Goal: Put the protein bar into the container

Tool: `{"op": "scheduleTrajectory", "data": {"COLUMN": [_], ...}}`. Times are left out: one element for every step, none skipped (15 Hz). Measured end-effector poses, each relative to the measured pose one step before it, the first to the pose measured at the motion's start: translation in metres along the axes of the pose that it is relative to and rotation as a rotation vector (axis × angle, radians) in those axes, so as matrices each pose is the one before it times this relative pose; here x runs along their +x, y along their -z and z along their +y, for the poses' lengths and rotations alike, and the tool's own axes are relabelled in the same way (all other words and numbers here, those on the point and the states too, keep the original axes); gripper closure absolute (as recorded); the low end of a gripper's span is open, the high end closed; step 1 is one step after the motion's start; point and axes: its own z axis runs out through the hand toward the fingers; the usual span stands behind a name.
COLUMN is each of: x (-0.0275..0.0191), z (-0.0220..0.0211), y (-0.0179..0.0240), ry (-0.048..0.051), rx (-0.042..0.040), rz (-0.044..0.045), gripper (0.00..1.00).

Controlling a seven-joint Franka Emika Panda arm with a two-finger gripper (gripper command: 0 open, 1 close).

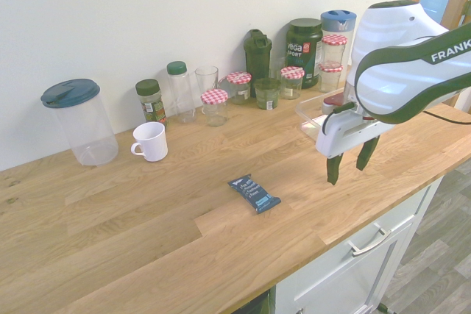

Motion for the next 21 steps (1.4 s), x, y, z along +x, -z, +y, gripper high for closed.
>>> {"op": "scheduleTrajectory", "data": {"x": [-0.00005, -0.00094, -0.00248, -0.00439, -0.00540, -0.00582, -0.00439, -0.00365, -0.00449, -0.00632, -0.00759, -0.00829, -0.00626, -0.00452, -0.00278, -0.00120, -0.00150, -0.00031, 0.00065, 0.00080, 0.00247], "z": [-0.00008, -0.00100, -0.00343, -0.00661, -0.00847, -0.00935, -0.00847, -0.00884, -0.00992, -0.01106, -0.01170, -0.01204, -0.01233, -0.01327, -0.01317, -0.01293, -0.01094, -0.00931, -0.00767, -0.00628, -0.00477], "y": [-0.00036, 0.00001, 0.00155, 0.00424, 0.00709, 0.00968, 0.01054, 0.01080, 0.01107, 0.01118, 0.00937, 0.00762, 0.00431, 0.00030, -0.00341, -0.00844, -0.00954, -0.00966, -0.00954, -0.00879, -0.00815], "ry": [-0.00081, -0.00685, -0.00648, -0.00407, 0.00139, 0.00398, 0.00611, 0.00902, 0.01311, 0.01694, 0.01504, 0.01123, -0.00096, -0.01057, -0.01186, -0.00838, -0.00669, -0.00309, -0.00257, -0.00292, -0.00237], "rx": [-0.00088, -0.00341, -0.00500, -0.00152, 0.00074, 0.00083, 0.00179, 0.00325, 0.00616, 0.00480, 0.00329, 0.00091, 0.00123, -0.00326, -0.00780, -0.01248, -0.01173, -0.01016, -0.00920, -0.00856, -0.00816], "rz": [-0.00022, 0.00376, 0.01014, 0.01400, 0.01864, 0.01529, 0.01345, 0.01127, 0.00789, 0.00506, 0.00308, 0.00120, 0.00401, 0.00655, 0.00277, -0.00630, -0.01547, -0.01739, -0.01706, -0.01617, -0.01509], "gripper": [0.00, 0.00, 0.00, 0.00, 0.00, 0.00, 0.00, 0.00, 0.00, 0.00, 0.00, 0.00, 0.00, 0.00, 0.00, 0.00, 0.00, 0.00, 0.00, 0.00, 0.00]}}
